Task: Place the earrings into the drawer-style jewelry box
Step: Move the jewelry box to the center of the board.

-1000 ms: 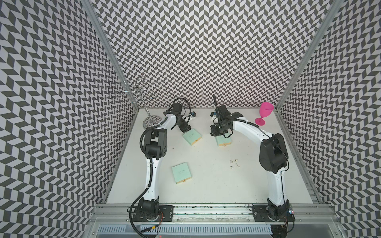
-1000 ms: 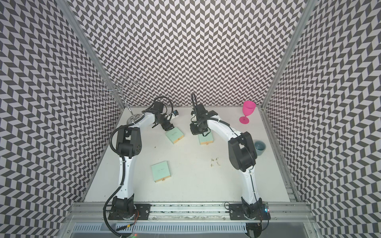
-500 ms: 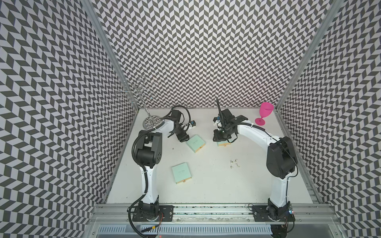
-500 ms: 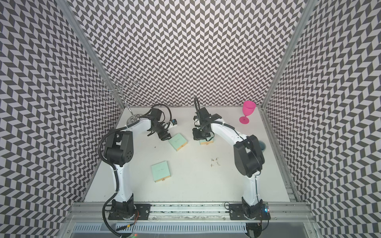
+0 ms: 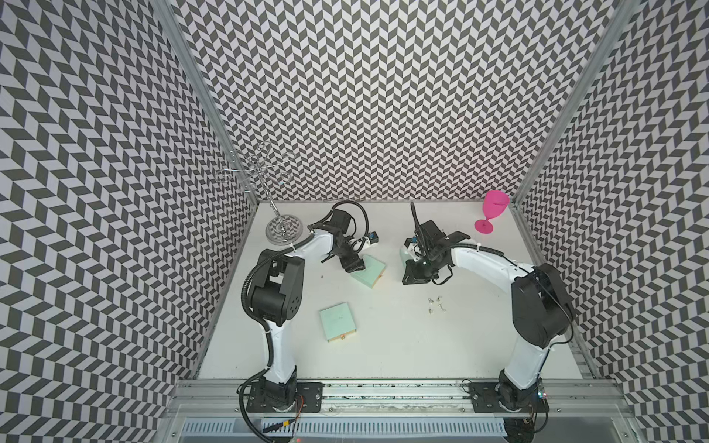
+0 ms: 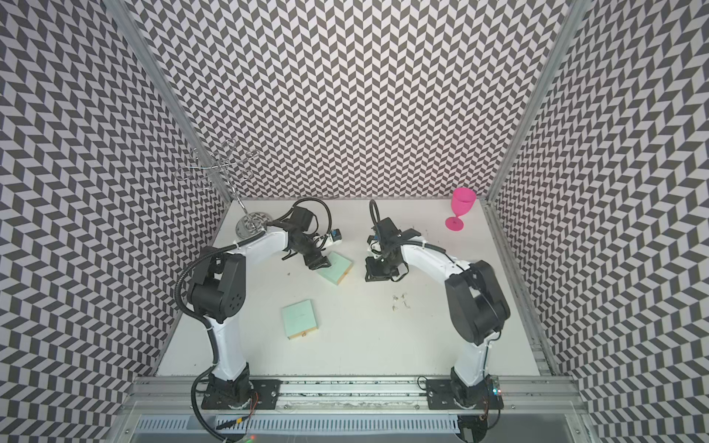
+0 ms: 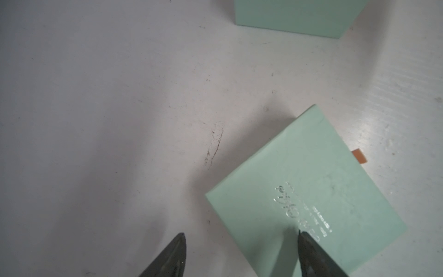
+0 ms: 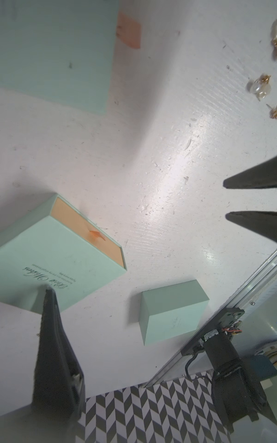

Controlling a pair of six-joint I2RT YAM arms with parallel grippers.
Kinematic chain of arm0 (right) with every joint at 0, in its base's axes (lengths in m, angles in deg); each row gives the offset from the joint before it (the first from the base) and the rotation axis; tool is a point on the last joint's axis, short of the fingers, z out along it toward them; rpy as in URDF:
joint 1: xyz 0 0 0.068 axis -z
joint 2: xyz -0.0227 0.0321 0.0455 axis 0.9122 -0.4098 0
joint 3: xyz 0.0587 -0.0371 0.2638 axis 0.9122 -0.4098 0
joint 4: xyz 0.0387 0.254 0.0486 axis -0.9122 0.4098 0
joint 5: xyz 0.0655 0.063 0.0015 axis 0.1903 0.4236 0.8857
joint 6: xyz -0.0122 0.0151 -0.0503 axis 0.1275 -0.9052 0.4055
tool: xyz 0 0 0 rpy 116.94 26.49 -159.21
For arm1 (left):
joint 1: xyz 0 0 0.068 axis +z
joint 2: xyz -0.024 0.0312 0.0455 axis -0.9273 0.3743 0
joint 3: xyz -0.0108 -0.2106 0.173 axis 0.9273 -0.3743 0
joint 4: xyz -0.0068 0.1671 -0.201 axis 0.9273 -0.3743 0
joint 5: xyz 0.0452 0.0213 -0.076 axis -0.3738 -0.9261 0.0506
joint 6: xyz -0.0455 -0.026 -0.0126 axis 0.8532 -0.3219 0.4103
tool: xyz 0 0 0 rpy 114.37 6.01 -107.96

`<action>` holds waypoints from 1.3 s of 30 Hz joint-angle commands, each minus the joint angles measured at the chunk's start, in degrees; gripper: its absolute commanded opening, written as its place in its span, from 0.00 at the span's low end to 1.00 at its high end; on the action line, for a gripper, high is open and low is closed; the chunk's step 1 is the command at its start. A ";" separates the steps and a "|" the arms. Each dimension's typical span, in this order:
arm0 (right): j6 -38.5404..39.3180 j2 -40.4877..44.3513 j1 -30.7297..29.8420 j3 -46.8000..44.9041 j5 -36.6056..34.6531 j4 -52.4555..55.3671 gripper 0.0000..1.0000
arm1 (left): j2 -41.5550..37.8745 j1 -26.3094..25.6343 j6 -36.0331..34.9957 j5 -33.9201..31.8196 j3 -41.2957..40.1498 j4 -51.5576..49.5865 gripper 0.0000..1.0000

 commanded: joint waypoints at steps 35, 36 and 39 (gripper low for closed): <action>-3.67 -3.96 -0.30 -2.17 4.38 -7.35 0.19 | 6.67 1.77 0.63 0.64 9.12 -1.52 0.74; -3.67 -4.02 -0.35 -2.26 4.76 -7.43 0.19 | 5.82 1.39 0.75 0.72 8.12 -1.31 0.74; -3.97 -4.29 -0.32 -2.56 6.32 -7.93 0.20 | 3.30 0.25 0.88 0.95 4.81 -1.15 0.74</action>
